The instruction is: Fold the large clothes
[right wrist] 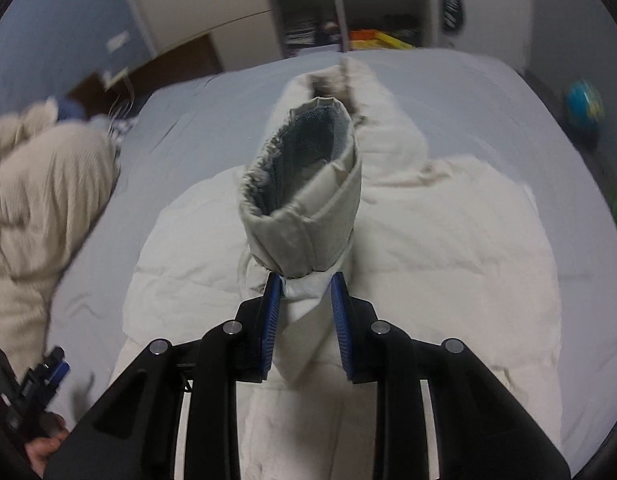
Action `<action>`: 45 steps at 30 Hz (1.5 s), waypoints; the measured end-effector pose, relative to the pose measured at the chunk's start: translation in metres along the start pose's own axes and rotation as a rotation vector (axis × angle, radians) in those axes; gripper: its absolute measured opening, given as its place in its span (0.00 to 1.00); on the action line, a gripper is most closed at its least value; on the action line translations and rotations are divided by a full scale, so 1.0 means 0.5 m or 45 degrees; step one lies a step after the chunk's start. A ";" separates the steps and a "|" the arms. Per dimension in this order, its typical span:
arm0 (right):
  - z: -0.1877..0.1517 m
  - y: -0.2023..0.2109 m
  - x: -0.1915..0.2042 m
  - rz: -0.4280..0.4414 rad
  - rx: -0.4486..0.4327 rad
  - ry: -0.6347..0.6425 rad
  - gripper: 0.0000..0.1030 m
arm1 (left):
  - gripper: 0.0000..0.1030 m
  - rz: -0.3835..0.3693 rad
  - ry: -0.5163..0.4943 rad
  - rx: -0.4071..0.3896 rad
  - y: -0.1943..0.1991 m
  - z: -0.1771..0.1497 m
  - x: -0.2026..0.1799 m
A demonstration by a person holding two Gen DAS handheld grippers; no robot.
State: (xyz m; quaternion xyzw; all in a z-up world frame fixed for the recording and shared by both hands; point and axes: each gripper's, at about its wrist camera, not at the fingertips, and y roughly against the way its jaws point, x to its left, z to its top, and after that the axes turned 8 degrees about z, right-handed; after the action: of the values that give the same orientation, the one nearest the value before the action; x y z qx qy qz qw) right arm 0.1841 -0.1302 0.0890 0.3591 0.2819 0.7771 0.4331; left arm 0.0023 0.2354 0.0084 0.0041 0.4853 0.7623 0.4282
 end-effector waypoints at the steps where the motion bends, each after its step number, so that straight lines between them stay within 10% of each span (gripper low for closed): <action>1: -0.004 0.005 -0.017 0.003 -0.006 -0.034 0.22 | 0.89 0.000 -0.004 0.000 0.000 0.000 -0.001; 16: -0.140 0.003 -0.323 0.117 0.052 -0.765 0.23 | 0.89 -0.006 -0.089 0.016 0.000 -0.014 -0.030; 22: -0.158 0.024 -0.374 0.155 0.018 -0.821 0.25 | 0.89 -0.017 -0.147 0.009 0.001 -0.019 -0.046; 26: -0.133 0.034 -0.387 0.205 -0.029 -0.824 0.46 | 0.89 -0.049 -0.185 0.013 0.000 -0.024 -0.058; 38: -0.019 -0.029 -0.372 0.163 0.039 -0.651 0.47 | 0.89 -0.091 -0.260 0.035 -0.010 -0.037 -0.083; 41: 0.004 -0.052 -0.359 0.169 0.068 -0.573 0.15 | 0.89 -0.101 -0.271 0.044 -0.017 -0.039 -0.089; 45: 0.047 -0.014 -0.337 0.235 -0.085 -0.471 0.03 | 0.89 -0.116 -0.289 0.052 -0.026 -0.041 -0.100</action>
State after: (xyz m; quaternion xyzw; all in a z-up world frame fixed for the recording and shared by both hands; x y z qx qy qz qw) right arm 0.2682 -0.2718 0.0447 0.5054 0.1376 0.7432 0.4163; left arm 0.0336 0.1896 0.0086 0.0770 0.4488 0.7267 0.5143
